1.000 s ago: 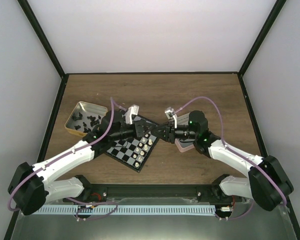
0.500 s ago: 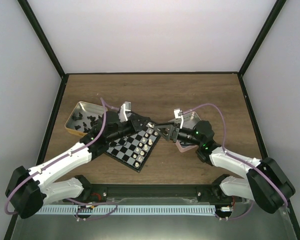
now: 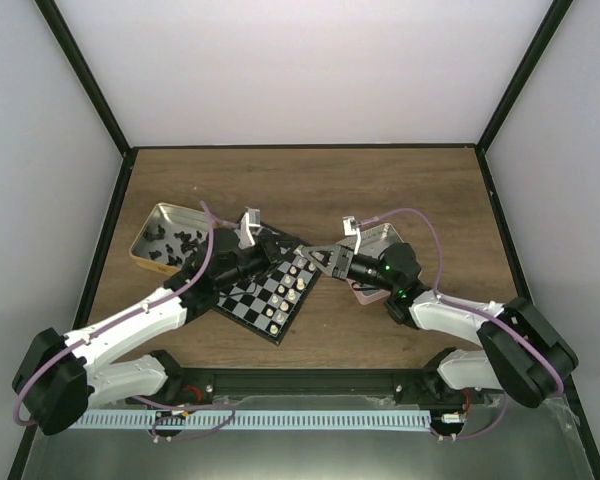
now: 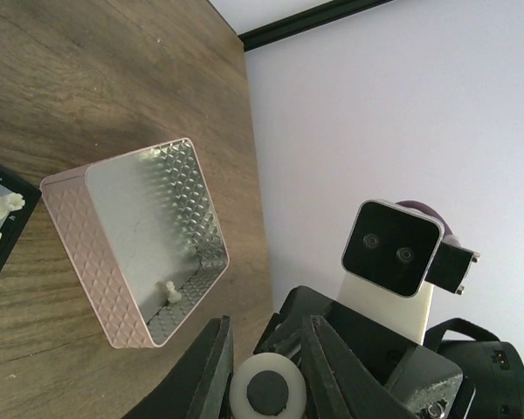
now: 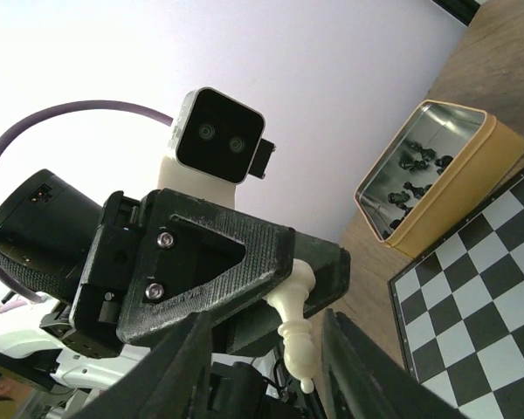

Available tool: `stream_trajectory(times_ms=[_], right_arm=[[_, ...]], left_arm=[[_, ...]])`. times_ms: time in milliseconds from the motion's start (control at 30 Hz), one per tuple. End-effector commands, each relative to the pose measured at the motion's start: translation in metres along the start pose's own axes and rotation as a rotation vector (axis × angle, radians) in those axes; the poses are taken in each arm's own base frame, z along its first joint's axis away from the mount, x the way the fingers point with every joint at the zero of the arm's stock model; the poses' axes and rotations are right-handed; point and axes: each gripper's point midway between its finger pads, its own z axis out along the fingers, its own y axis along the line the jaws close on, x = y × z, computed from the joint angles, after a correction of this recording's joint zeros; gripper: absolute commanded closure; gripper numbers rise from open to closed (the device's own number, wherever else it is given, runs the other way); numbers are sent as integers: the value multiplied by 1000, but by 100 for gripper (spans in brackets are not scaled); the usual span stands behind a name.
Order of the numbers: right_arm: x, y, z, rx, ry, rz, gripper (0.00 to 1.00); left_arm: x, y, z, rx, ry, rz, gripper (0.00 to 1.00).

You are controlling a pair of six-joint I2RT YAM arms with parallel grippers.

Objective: Set up the chess pieces on the board
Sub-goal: Place the chess piece on the chessboard.

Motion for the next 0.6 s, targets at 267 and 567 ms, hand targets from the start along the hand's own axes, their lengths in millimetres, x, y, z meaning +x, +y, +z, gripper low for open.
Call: stream_trajectory(times_ms=[267,567], right_arm=[[-7,3,6,-10,-22,48,64],[-7,11,6,-43,-21,53,84]], left_arm=[[-3,-10,2,60,-16,-25,89],[-3,-5,5,54,-17,-28,88]])
